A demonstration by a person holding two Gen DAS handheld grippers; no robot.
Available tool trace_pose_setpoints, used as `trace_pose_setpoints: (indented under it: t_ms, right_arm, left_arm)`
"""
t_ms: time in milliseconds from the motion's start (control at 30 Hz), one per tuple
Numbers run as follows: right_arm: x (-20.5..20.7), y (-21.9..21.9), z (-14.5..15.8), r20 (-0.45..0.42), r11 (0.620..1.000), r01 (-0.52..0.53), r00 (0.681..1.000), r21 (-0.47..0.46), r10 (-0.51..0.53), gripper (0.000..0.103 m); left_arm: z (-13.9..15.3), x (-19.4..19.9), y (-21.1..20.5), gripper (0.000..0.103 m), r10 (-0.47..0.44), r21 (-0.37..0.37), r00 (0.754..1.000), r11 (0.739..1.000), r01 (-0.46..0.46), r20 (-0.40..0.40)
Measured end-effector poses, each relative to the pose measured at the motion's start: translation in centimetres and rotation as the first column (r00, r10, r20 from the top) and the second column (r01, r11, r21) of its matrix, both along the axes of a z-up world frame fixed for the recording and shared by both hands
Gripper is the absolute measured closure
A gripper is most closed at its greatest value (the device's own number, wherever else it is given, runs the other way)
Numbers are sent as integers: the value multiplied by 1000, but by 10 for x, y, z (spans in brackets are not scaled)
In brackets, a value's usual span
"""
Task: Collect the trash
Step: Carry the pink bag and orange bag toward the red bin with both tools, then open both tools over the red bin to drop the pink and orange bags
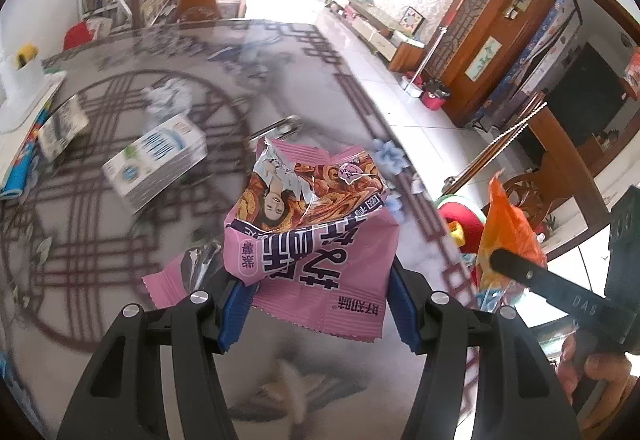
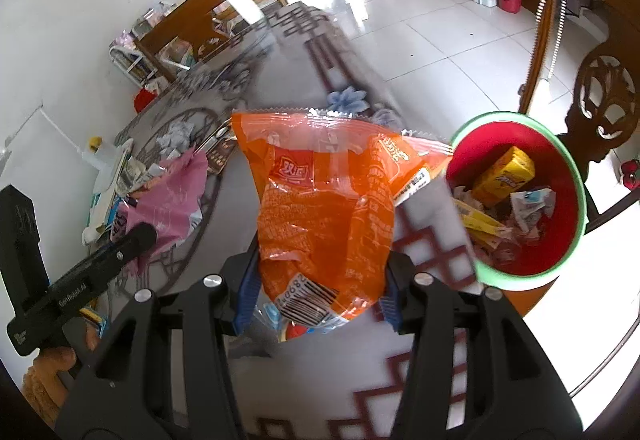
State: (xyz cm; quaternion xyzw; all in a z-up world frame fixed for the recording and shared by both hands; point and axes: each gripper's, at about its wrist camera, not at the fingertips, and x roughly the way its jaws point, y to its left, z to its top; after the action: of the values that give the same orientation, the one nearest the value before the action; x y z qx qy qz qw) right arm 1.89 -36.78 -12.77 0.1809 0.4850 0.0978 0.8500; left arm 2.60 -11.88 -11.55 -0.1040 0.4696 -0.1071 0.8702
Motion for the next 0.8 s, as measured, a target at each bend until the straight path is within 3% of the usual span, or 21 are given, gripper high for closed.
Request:
trace_pose_setpoints:
  t_ms: [800]
  right_arm:
    - [-8,-156,-22,-34,975,222,975,29,-221,55]
  left_arm:
    - [3,39,-151,46,-182,11,983,983,182,6]
